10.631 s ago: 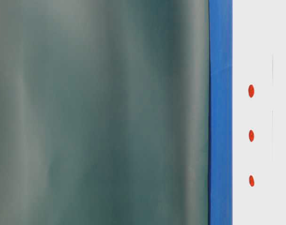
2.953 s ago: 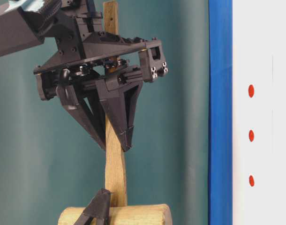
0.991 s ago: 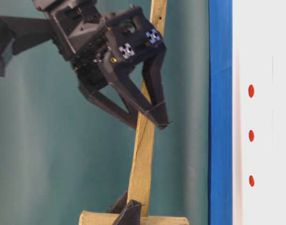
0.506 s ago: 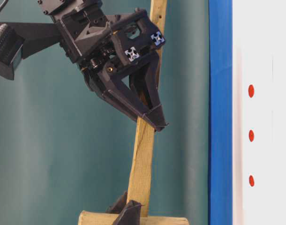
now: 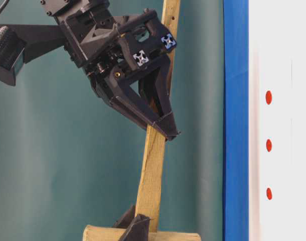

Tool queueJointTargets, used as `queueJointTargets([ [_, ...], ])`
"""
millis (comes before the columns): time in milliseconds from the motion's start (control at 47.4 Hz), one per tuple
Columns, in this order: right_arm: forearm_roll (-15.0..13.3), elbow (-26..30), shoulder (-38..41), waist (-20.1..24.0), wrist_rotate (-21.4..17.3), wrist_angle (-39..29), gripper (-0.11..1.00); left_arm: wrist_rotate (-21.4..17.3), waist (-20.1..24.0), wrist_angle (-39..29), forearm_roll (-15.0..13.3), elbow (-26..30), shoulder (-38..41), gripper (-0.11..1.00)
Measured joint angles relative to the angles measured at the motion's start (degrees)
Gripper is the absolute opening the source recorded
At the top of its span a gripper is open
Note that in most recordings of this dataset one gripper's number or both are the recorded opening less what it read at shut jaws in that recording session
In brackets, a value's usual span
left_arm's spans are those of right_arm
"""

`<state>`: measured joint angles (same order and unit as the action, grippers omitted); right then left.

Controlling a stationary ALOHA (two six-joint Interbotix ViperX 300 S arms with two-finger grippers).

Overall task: Hit the mark with a hammer.
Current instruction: 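Close the right gripper on the handle nearer the head, then open the left gripper and withdraw it from the mallet head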

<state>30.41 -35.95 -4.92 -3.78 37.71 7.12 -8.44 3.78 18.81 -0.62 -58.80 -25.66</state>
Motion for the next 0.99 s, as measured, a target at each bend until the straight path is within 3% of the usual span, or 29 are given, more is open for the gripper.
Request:
queueJointTargets([
  [105, 0.0, 0.0, 0.0, 0.1, -0.3, 0.0, 0.03, 0.0, 0.1, 0.0, 0.0, 0.0, 0.0, 0.46],
  [232, 0.0, 0.0, 0.0, -0.1, 0.0, -0.1, 0.03, 0.3, 0.0, -0.1, -0.1, 0.0, -0.2, 0.81],
  [316, 0.5, -0.1, 0.1, -0.1, 0.0, -0.3, 0.03, 0.4, 0.0, -0.6, -0.1, 0.1, -0.4, 0.92],
  [696, 3.5, -1.0, -0.5, 0.0, -0.1, -0.8, 0.03, 0.4, 0.0, -4.3, -0.1, -2.5, -5.5, 0.89],
  [991, 6.2, -4.2, -3.5, 0.0, -0.1, -0.9, 0.03, 0.3, 0.1, -14.1, -0.1, -10.2, -25.2, 0.88],
])
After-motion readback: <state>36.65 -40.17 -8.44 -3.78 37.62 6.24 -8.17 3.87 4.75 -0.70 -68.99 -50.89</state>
